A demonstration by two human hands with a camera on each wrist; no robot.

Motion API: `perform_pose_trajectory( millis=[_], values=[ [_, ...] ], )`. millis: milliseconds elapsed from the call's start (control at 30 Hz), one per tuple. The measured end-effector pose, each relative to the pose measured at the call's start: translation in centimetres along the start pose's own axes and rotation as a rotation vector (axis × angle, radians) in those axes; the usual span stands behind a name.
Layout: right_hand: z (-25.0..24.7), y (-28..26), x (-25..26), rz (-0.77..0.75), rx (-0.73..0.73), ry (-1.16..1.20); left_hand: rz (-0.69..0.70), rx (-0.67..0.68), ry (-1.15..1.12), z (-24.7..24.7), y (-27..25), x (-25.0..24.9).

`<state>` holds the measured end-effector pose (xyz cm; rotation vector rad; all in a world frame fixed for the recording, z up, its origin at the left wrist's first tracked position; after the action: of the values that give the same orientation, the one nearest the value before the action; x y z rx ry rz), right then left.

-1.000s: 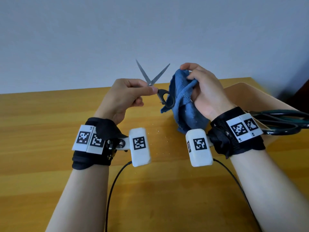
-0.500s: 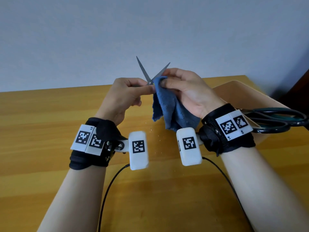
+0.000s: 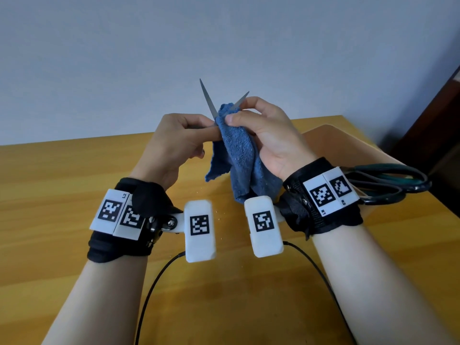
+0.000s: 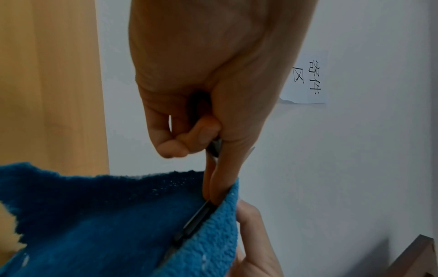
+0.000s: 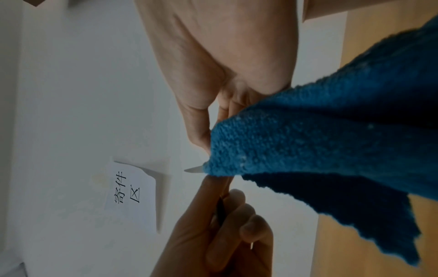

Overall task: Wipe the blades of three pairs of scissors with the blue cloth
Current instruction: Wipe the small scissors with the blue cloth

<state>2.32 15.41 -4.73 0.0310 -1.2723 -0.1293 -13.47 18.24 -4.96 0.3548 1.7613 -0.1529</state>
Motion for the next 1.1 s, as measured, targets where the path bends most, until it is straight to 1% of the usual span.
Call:
perform_pose_trajectory(
  millis=[133,233,367,600,800,1000,1100],
  values=[
    [-0.17,0.14,-0.01,-0.023,0.022,-0.022,-0.006,0.010,-0.007,-0.23,0.12,0.04],
    [-0.22,0.17,0.15,-0.060,0.003,-0.064,-0.009,0.016,-0.003,-0.05,0.04,0.00],
    [-0.20,0.20,0.17,-0.075,-0.030,-0.057,-0.009,0.013,0.003,-0.08,0.21,-0.07],
    [-0.11,0.25,0.47,-0.092,0.033,-0.081,-0.018,0.009,0.002,-0.40,0.04,-0.21],
    [0.03,0.02,0.53,-0.113,-0.017,-0.149,-0.022,0.036,0.023,-0.34,-0.12,-0.30],
    [-0.27,0.17,0.52,-0.105,-0.019,-0.136,-0.002,-0.008,0.007,-0.23,0.01,-0.13],
    [-0.26,0.05,0.59,-0.117,-0.005,-0.138,-0.002,0.001,0.019,-0.12,0.00,-0.12]
  ],
)
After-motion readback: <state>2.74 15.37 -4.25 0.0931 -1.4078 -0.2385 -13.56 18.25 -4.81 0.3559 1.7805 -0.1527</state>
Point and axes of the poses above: each hand's wrist, its own y-axis towards the middle knuckle, its own z-axis out of the palm, x = y × z, the point moved 4 cm from there along y, towards the middle knuckle, and after that the axes turned 2 degrees about x, right-handed, at the moved point
